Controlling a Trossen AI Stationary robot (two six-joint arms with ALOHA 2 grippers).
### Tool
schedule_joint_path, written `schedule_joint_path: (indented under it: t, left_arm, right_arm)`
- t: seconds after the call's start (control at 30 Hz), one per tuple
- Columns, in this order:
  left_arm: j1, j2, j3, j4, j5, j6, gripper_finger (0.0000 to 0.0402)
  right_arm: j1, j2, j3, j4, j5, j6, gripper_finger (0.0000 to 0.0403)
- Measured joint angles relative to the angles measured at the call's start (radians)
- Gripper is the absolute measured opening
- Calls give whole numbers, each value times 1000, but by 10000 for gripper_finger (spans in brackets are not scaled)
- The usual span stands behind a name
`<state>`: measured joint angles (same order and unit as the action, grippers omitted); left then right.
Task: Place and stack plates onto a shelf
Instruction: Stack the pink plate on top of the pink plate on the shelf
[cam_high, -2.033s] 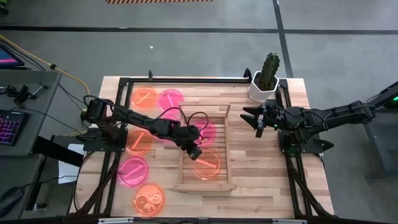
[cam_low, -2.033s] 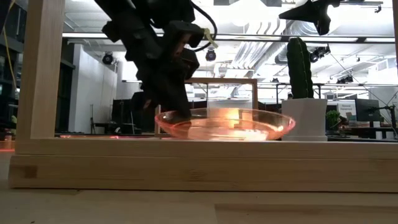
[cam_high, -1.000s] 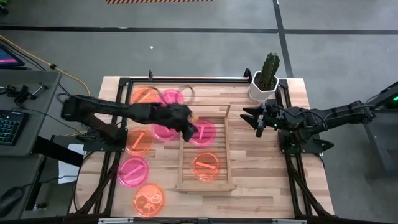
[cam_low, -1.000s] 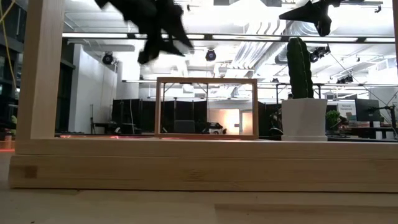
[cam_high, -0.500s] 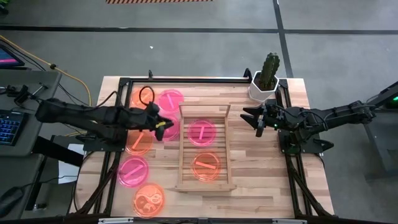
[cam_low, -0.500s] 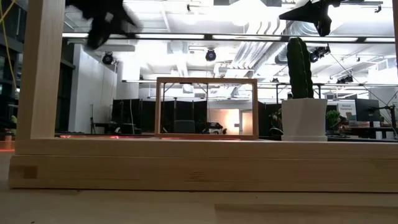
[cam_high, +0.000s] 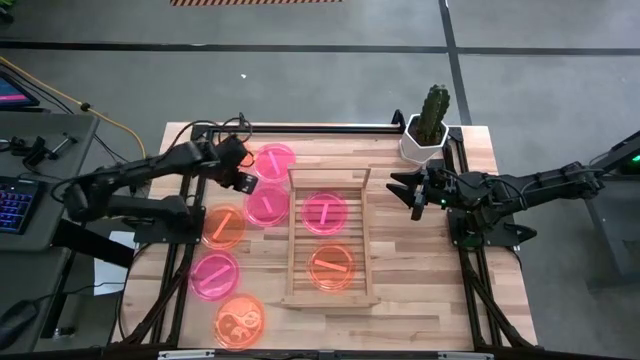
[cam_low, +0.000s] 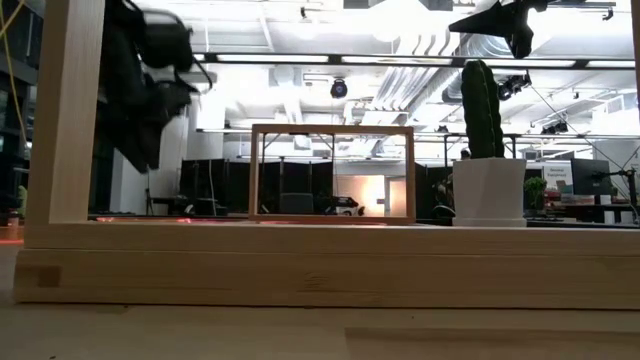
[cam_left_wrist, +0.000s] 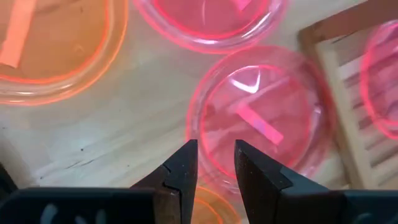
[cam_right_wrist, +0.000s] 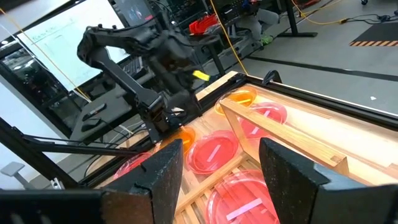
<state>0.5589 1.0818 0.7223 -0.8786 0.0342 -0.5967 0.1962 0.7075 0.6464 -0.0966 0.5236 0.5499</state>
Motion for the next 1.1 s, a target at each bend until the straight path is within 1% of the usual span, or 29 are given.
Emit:
schedule_joint_path:
  t: [0.1, 0.2, 0.33, 0.6, 0.77, 0.9, 1.1]
  left_arm:
    - [36, 75, 0, 31, 51, 64, 97]
    - [47, 136, 0, 63, 50, 127, 97]
    - [57, 201, 0, 96, 47, 154, 104]
    - [57, 290, -34, 191, 39, 159, 133]
    - [57, 333, -39, 203, 39, 156, 147]
    - [57, 378, -39, 228, 43, 156, 150]
    - [58, 428, -34, 240, 78, 152, 144]
  right_arm:
    - [0, 0, 0, -2, 0, 6, 195]
    - [0, 0, 0, -7, 0, 11, 195]
    - [0, 0, 0, -19, 0, 26, 195]
    - [0, 0, 0, -36, 0, 27, 195]
    - [0, 0, 0, -38, 0, 26, 195]
    - [0, 0, 0, -43, 0, 27, 195]
    - [0, 0, 0, -43, 0, 27, 195]
